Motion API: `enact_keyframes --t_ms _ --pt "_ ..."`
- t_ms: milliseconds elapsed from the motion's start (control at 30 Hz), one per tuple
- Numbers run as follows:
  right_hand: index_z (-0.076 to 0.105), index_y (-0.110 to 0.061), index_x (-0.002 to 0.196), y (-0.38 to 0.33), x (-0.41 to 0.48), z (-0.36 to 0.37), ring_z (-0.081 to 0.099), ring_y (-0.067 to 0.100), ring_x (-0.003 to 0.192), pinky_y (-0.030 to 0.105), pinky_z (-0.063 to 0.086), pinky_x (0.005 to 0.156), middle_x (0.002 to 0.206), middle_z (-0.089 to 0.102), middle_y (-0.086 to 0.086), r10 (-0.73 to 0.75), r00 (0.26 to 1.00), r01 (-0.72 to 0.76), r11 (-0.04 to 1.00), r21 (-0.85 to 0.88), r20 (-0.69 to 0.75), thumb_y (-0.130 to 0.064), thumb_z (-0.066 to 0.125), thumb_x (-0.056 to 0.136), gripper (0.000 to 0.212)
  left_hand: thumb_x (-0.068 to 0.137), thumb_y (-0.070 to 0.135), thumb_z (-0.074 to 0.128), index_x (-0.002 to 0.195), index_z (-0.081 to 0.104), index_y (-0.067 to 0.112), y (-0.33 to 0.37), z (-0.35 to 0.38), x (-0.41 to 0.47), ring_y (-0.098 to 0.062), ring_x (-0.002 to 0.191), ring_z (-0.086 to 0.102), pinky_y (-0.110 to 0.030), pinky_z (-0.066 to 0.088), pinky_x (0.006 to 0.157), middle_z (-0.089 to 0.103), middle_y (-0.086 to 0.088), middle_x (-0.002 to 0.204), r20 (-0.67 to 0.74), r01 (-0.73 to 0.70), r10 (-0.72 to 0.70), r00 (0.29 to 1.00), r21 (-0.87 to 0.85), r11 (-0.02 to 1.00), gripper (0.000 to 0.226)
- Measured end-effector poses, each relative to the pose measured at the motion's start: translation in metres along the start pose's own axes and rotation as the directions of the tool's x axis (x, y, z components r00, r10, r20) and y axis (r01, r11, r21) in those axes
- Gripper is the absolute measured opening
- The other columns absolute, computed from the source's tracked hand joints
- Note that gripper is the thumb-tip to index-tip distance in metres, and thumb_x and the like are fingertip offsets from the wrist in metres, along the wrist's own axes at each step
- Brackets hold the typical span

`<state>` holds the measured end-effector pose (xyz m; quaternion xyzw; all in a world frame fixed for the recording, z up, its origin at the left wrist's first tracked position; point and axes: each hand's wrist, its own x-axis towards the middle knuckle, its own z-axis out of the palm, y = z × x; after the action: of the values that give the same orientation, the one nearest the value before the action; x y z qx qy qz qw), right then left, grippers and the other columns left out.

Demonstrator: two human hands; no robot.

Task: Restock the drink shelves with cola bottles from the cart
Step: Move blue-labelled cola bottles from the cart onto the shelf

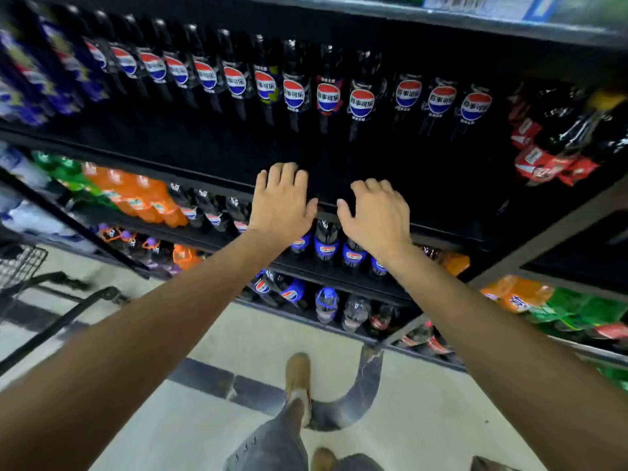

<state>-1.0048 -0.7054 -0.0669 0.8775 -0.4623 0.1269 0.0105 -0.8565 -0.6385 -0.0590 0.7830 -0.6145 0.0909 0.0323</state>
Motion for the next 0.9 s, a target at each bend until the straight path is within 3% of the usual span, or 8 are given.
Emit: enact_keyframes --t_ms 267,500,700,900 --pt "0.058 -0.009 0.112 -0.084 -0.077 -0.027 0.052 0.031 0.114 0.038 0.044 0.082 0.115 0.063 0.01 -0.305 0.936 0.278 0.947 0.164 0.177 -0.04 0.046 0.095 0.037 0.095 0.041 0.046 0.125 0.049 0.007 -0.039 -0.037 -0.15 -0.033 0.121 0.044 -0.042 0.031 0.101 0.051 -0.013 0.128 0.113 0.235 -0.238 0.965 0.036 0.971 0.045" --pt "0.058 -0.012 0.122 -0.203 -0.094 -0.045 0.056 0.031 0.113 0.038 0.044 0.08 0.12 0.062 0.01 -0.551 0.809 0.487 0.823 0.291 0.203 -0.04 0.045 0.096 0.041 0.095 0.033 0.045 0.121 0.053 0.007 -0.12 -0.068 -0.251 -0.035 0.118 0.049 -0.045 0.036 0.097 0.055 -0.015 0.123 0.151 0.526 -0.522 0.84 0.015 0.85 0.038" --pt "0.059 -0.012 0.106 -0.315 -0.102 -0.043 0.059 0.032 0.098 0.034 0.036 0.068 0.101 0.064 0.009 -0.712 0.675 0.638 0.695 0.332 0.194 -0.036 0.046 0.095 0.029 0.096 0.033 0.043 0.124 0.052 0.008 -0.209 -0.082 -0.31 -0.035 0.116 0.05 -0.043 0.038 0.096 0.056 -0.015 0.124 0.183 0.663 -0.664 0.725 0.074 0.745 0.039" --pt "0.056 -0.013 0.098 -0.452 -0.095 -0.028 0.059 0.031 0.105 0.032 0.035 0.069 0.108 0.064 0.009 -0.821 0.521 0.767 0.57 0.294 0.233 -0.035 0.045 0.094 0.025 0.093 0.031 0.044 0.123 0.054 0.009 -0.309 -0.08 -0.368 -0.033 0.119 0.049 -0.043 0.037 0.098 0.056 -0.014 0.125 0.198 0.744 -0.747 0.634 0.105 0.659 0.038"
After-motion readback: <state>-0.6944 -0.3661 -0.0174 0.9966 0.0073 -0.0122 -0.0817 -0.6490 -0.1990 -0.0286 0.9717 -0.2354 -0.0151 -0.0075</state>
